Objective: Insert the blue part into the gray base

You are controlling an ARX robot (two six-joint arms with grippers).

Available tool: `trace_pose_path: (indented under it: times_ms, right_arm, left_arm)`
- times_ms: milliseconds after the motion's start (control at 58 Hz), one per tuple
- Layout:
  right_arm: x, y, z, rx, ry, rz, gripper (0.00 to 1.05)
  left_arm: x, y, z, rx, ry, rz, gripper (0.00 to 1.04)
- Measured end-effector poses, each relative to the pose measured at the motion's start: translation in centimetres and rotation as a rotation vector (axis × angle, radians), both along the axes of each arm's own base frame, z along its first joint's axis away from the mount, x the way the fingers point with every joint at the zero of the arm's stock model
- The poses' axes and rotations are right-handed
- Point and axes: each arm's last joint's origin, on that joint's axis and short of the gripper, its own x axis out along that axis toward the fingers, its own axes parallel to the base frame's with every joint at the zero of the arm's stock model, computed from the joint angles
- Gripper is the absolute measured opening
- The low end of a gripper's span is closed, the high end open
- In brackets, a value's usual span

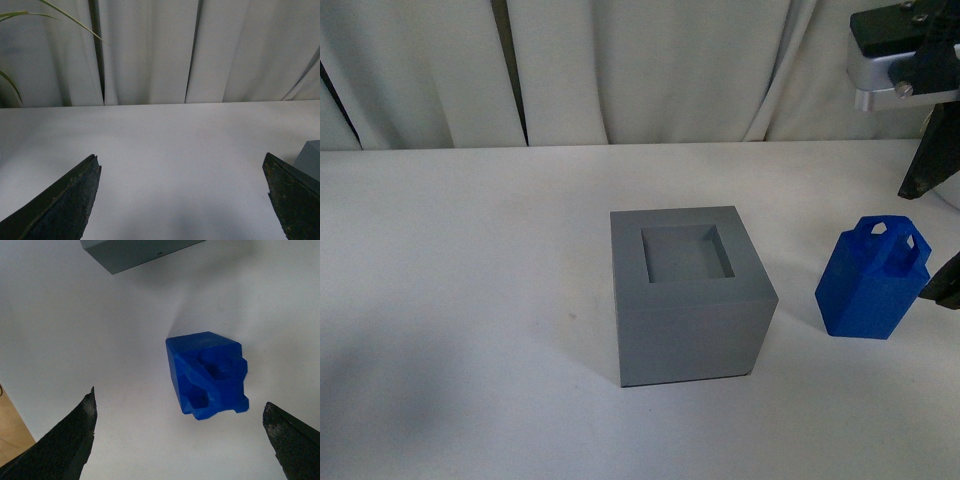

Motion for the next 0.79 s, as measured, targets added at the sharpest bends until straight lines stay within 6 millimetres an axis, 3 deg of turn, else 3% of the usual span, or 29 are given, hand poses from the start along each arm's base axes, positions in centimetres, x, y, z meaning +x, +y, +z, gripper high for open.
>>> trace_pose_path:
  times_ms: [466, 793]
  right_arm:
    - [2.6, 0.1, -4.5, -0.06, 0.039, -0.031, 0.97]
    - [3.5, 0.4, -5.2, -0.055, 0.039, -0.048, 0.94]
  left_arm:
    - [0.0, 0.0, 0.0, 0.0, 0.0, 0.0, 0.99]
    - [0.0, 0.0, 0.0, 0.0, 0.0, 0.0, 0.99]
